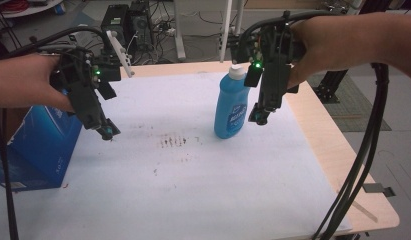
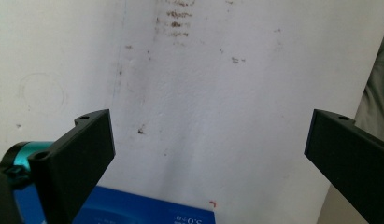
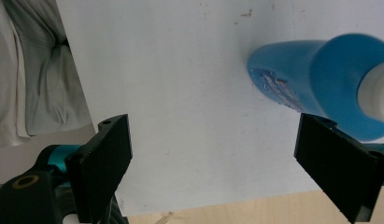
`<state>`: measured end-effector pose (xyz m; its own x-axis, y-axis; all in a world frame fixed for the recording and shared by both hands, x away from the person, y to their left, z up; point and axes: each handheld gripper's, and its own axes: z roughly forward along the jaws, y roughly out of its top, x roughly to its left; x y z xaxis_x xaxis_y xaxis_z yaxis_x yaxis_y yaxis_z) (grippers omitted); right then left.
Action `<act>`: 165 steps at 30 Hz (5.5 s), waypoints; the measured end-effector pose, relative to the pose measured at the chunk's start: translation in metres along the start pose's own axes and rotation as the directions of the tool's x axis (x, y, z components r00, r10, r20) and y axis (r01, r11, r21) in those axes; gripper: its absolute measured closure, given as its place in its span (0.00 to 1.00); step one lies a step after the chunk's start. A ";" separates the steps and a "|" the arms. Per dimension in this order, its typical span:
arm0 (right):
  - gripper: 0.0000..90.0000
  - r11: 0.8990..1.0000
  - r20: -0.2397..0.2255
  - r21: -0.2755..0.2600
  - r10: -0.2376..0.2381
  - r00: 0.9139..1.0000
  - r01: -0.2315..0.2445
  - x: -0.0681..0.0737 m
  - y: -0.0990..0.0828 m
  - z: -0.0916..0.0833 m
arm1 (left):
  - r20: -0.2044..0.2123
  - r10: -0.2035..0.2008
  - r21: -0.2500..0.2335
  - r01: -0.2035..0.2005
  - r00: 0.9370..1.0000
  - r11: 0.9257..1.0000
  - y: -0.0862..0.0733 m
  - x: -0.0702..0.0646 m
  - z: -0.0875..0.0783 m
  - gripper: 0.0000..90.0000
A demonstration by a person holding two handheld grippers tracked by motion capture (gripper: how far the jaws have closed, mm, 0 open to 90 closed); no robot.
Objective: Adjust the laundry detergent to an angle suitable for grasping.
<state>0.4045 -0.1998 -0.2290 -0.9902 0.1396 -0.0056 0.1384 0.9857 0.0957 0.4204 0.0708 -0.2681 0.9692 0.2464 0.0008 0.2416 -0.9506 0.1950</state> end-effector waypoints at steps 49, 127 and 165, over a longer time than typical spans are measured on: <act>0.12 0.995 -0.049 -0.016 0.095 0.994 -0.096 0.004 -0.055 0.037 | -0.085 -0.279 -0.514 0.198 0.957 0.835 0.017 0.005 0.042 0.02; 0.12 0.992 -0.055 -0.045 0.118 0.991 -0.120 -0.001 -0.071 0.049 | -0.022 -0.377 -0.726 0.244 0.926 0.643 0.121 -0.022 0.122 0.02; 0.12 0.991 -0.063 -0.057 0.121 0.991 -0.125 -0.007 -0.073 0.051 | -0.030 -0.394 -0.729 0.249 0.919 0.637 0.135 -0.016 0.141 0.24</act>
<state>0.4023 -0.2680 -0.2868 -0.9653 0.2521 0.0684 0.2598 0.9536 0.1520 0.4448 -0.0879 -0.3797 0.7938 0.6065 -0.0462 0.3598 -0.4068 0.8397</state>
